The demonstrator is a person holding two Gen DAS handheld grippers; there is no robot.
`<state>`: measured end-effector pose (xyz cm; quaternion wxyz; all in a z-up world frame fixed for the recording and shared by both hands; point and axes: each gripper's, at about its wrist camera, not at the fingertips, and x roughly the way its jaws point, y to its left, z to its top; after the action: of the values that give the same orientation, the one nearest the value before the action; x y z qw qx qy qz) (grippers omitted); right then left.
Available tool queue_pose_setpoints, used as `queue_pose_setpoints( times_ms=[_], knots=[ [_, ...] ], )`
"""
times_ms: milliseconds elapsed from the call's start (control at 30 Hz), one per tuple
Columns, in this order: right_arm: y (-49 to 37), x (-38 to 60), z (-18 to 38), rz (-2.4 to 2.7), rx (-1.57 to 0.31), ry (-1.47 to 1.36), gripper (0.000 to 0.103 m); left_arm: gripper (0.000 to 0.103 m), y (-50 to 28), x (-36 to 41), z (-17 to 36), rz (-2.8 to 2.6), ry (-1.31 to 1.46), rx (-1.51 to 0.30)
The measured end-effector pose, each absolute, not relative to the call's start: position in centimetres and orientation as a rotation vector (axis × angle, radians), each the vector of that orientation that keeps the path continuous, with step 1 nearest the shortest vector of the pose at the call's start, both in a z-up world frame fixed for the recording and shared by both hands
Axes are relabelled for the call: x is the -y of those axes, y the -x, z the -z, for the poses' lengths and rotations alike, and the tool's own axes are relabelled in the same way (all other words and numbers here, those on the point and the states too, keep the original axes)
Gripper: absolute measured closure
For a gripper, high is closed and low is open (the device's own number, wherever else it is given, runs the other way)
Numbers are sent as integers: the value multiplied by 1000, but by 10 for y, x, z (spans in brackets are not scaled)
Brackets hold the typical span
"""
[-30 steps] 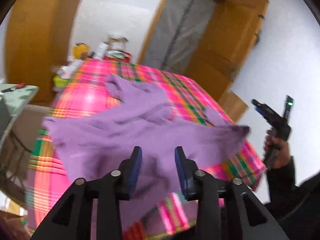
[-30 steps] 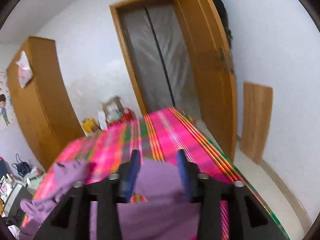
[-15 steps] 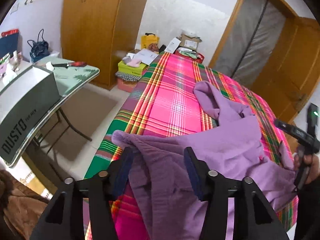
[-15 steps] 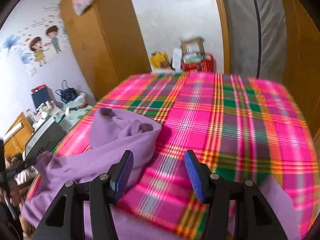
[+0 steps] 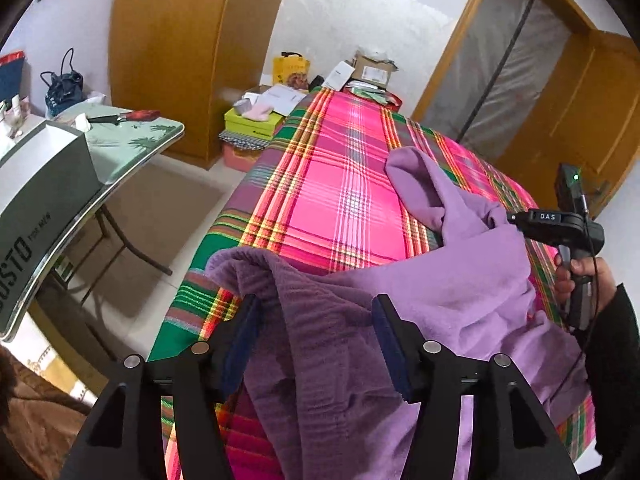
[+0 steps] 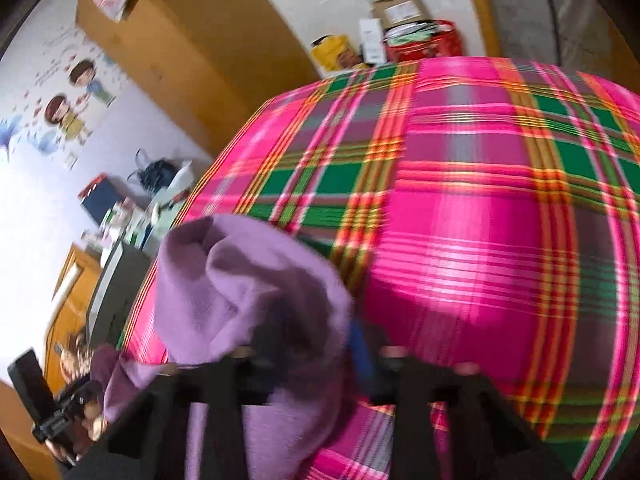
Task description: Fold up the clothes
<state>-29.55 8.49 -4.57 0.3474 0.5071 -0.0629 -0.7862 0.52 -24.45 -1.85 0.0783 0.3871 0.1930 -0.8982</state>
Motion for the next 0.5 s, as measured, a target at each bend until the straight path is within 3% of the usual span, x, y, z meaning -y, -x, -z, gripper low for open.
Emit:
queue_pose_setpoints(
  times_ms=[33,100,167,500],
  knots=[
    [293,-83,44,2053,133,-1304,99,44,-4,244,19,2691,-1160,-567],
    [288,-86,38,2079,124,-1272,99,59,-1,241,19,2698,-1162,-539],
    [283,-101,26,2129,174,-1224,99,66,2,238,17,2711,-1161,-524],
    [213,-223,-78,2592,322,-858,100,66,21,201,-2,2872,-1142,-449]
  ],
)
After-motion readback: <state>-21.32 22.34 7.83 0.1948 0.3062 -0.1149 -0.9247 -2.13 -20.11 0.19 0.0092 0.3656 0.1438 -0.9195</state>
